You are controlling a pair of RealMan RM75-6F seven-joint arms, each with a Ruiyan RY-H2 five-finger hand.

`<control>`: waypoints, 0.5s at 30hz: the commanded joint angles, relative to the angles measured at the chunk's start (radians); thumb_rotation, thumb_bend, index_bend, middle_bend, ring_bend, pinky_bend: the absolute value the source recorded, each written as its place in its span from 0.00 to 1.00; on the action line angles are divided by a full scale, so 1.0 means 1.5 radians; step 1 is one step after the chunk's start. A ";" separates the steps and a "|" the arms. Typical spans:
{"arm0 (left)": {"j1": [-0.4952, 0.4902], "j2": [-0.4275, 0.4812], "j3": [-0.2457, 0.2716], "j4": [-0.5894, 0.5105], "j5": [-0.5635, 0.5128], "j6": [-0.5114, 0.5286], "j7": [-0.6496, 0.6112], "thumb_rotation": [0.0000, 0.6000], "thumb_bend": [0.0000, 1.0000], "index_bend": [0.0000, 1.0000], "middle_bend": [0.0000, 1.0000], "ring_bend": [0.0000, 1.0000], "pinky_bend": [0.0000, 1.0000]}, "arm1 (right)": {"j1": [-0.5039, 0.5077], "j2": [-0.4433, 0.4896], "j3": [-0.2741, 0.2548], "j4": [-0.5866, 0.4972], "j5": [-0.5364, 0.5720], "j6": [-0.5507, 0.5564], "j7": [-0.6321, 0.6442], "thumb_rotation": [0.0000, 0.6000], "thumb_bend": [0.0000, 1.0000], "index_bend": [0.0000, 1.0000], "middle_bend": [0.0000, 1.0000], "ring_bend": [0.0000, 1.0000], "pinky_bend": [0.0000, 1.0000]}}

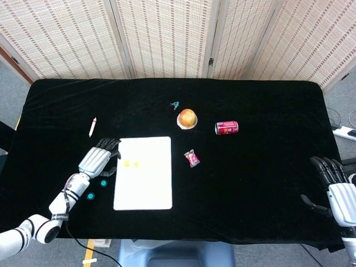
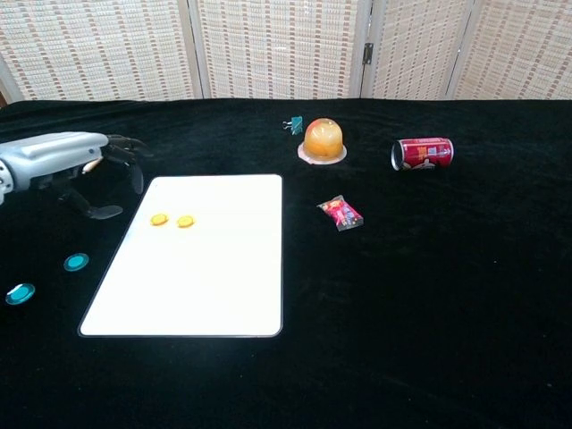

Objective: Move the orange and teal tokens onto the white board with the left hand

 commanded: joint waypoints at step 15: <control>0.082 0.001 0.074 0.011 0.055 0.065 -0.006 1.00 0.42 0.43 0.13 0.01 0.00 | 0.010 -0.007 -0.001 0.003 -0.014 -0.003 0.000 1.00 0.27 0.06 0.11 0.03 0.02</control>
